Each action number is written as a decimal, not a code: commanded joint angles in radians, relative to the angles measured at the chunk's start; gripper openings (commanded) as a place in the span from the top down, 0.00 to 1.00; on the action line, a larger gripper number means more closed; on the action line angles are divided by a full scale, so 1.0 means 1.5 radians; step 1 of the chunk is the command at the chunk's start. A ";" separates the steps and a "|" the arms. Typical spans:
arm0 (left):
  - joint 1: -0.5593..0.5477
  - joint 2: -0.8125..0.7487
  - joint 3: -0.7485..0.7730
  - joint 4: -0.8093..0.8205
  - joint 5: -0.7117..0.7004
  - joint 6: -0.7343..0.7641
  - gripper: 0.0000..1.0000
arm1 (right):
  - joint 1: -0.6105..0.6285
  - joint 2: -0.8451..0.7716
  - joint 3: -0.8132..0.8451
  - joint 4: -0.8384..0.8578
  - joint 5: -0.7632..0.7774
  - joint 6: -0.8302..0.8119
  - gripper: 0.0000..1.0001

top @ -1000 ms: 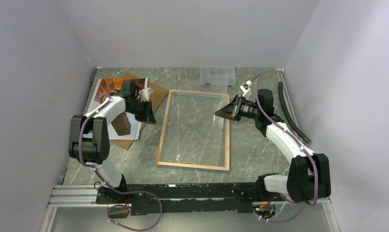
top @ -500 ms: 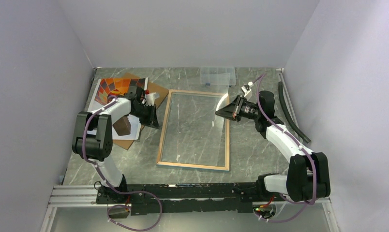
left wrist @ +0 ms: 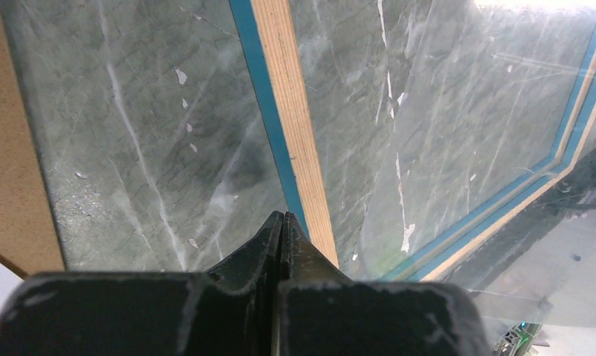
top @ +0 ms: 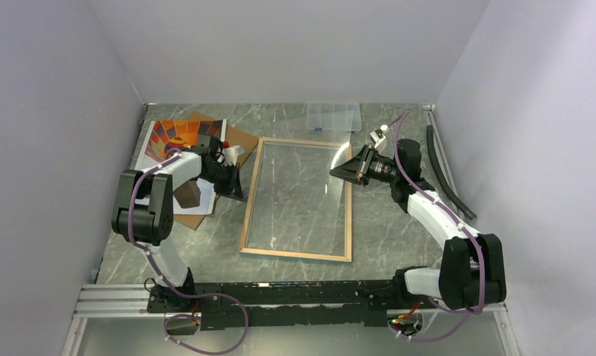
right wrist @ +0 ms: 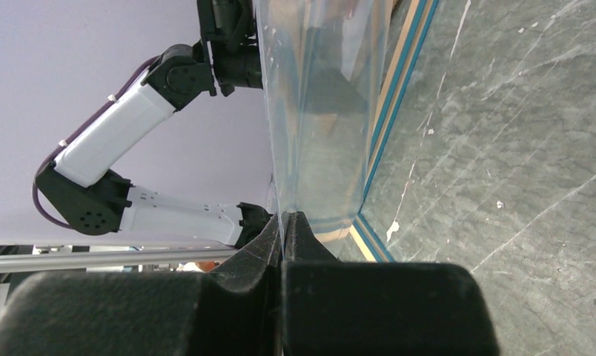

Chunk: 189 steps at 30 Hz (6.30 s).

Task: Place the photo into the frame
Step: Place the photo frame item in the photo frame.

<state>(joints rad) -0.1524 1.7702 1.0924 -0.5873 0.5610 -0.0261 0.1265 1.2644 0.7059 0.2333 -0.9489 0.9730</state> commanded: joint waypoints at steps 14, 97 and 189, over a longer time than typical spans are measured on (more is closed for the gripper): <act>-0.006 0.010 -0.011 0.013 0.018 0.008 0.97 | -0.008 -0.015 0.036 -0.011 0.004 -0.018 1.00; -0.014 0.022 -0.004 -0.001 -0.003 0.009 0.98 | -0.005 -0.007 -0.048 0.076 -0.021 0.050 1.00; -0.015 0.020 -0.033 0.032 0.024 0.033 0.97 | -0.007 0.309 0.082 -0.228 -0.053 -0.186 1.00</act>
<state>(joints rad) -0.1631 1.8160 1.0595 -0.5678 0.5461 0.0074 0.0990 1.7161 0.8196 -0.0460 -1.0130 0.7368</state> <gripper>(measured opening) 0.032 0.013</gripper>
